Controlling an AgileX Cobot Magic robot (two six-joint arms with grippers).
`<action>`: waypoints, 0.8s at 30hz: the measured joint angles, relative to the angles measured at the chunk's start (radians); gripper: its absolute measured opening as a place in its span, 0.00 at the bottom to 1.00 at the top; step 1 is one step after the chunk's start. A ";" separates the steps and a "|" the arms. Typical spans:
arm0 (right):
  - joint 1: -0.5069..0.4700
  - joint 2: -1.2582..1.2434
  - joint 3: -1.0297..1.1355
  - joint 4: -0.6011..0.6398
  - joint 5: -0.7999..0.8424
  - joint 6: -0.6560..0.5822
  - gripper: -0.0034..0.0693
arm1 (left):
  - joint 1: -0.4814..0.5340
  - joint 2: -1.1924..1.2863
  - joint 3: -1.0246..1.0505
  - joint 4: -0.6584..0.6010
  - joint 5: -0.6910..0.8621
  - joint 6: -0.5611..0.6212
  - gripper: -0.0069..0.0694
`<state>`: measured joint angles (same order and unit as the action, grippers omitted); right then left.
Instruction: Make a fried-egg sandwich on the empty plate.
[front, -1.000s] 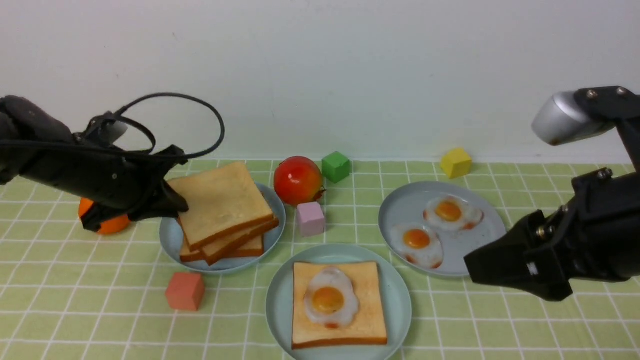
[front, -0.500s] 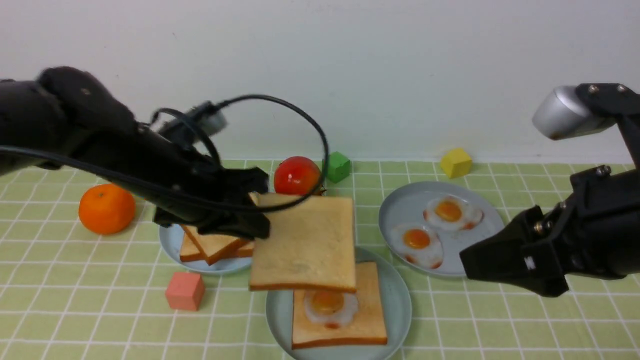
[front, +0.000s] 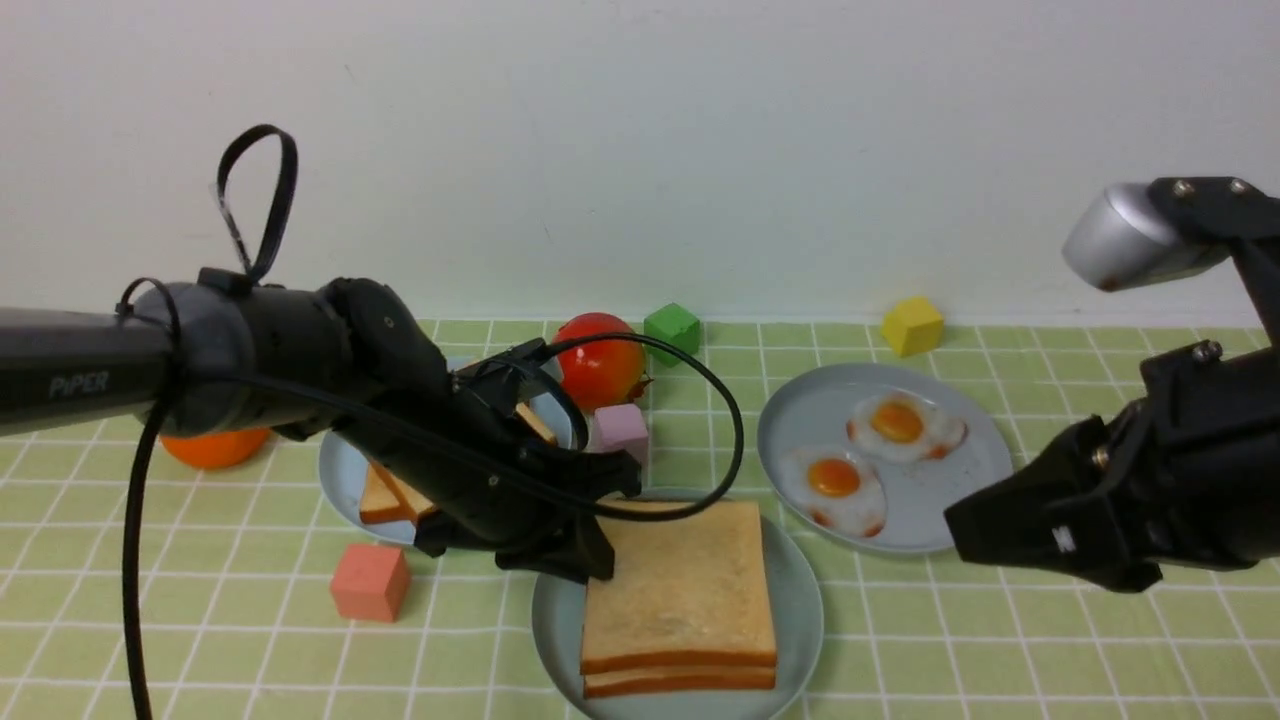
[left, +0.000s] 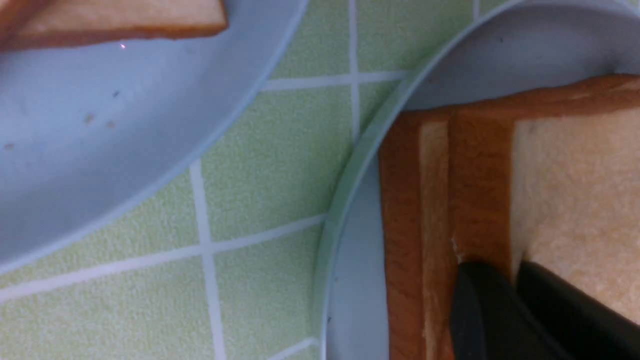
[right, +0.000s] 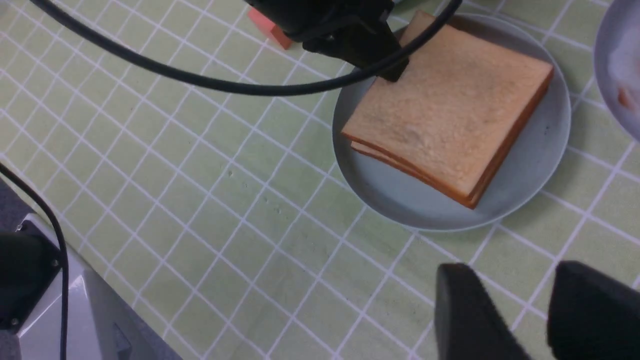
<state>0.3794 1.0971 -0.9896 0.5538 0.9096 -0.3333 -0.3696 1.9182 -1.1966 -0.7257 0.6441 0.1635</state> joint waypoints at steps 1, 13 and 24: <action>0.000 0.000 0.000 0.000 0.000 0.010 0.26 | 0.000 0.001 0.000 0.000 0.000 0.000 0.16; 0.000 -0.037 0.002 -0.024 -0.001 0.145 0.04 | 0.000 -0.064 0.000 0.105 0.074 -0.055 0.60; 0.000 -0.554 0.426 -0.179 -0.371 0.176 0.10 | 0.000 -0.421 0.001 0.455 0.270 -0.336 0.73</action>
<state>0.3794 0.5432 -0.5635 0.3750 0.5382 -0.1571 -0.3696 1.4976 -1.1955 -0.2707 0.9142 -0.1729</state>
